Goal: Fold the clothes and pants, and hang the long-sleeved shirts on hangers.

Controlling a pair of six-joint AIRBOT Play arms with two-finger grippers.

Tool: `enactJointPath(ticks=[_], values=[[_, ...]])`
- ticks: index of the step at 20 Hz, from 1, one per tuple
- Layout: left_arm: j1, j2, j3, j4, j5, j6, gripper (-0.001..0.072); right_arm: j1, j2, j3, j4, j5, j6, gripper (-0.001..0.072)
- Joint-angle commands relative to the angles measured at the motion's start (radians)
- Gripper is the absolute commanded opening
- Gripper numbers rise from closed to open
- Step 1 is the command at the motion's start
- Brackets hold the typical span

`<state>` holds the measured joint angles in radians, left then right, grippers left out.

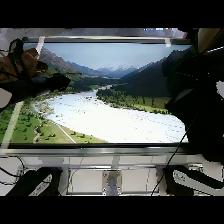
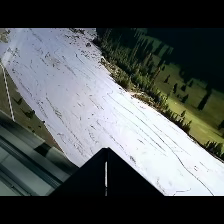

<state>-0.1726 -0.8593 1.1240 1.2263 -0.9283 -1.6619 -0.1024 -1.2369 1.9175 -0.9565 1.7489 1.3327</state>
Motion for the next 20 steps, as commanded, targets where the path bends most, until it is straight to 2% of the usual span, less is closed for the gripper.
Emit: enactJointPath(ticks=[1, 4, 5, 6, 8, 10, 12, 13, 14, 16, 18, 20], values=[[0.002, -0.033, 0.0, 0.02, 0.018, 0.001, 0.0469, 0.001, 0.0, 0.0, -0.002, -0.042, 0.0, 0.002], [0.002, -0.09, 0.0, 0.194, 0.028, 0.001, 0.0469, 0.001, 0.0, 0.0, -0.002, -0.049, 0.0, 0.0021], [0.002, -0.12, 0.0, 0.317, 0.063, 0.0, 0.0469, 0.001, 0.0, 0.0, -0.002, -0.05, 0.0, 0.002], [0.012, -0.151, 0.002, 0.46, 0.118, -0.027, 0.0468, 0.001, 0.0, 0.0, -0.002, -0.049, 0.0, 0.002], [0.086, -0.221, 0.034, 0.661, 0.185, -0.152, 0.0468, 0.001, 0.0, 0.0, -0.002, -0.049, 0.001, 0.002], [0.235, -0.333, 0.123, 0.737, 0.214, -0.187, 0.0468, 0.001, 0.0, 0.0, -0.002, -0.055, 0.001, 0.002], [0.388, -0.475, 0.264, 0.706, 0.178, -0.186, 0.0475, 0.001, -0.001, 0.0, -0.002, -0.082, 0.001, 0.0021], [0.436, -0.546, 0.339, 0.699, 0.142, -0.177, 0.0521, 0.001, -0.002, 0.0, -0.004, -0.101, 0.001, 0.002], [0.468, -0.622, 0.421, 0.7, 0.1, -0.126, 0.0551, 0.001, -0.004, 0.0, -0.007, -0.128, 0.001, 0.002], [0.483, -0.751, 0.576, 0.703, 0.066, 0.057, 0.0549, 0.001, -0.016, 0.0, -0.008, -0.166, 0.002, 0.0021], [0.482, -0.851, 0.703, 0.751, 0.109, 0.074, 0.0546, 0.001, -0.035, -0.001, -0.009, -0.176, 0.021, 0.002], [0.478, -0.954, 0.821, 0.854, 0.09, 0.074, 0.0546, 0.001, -0.06, -0.002, -0.009, -0.168, 0.045, 0.0021]])
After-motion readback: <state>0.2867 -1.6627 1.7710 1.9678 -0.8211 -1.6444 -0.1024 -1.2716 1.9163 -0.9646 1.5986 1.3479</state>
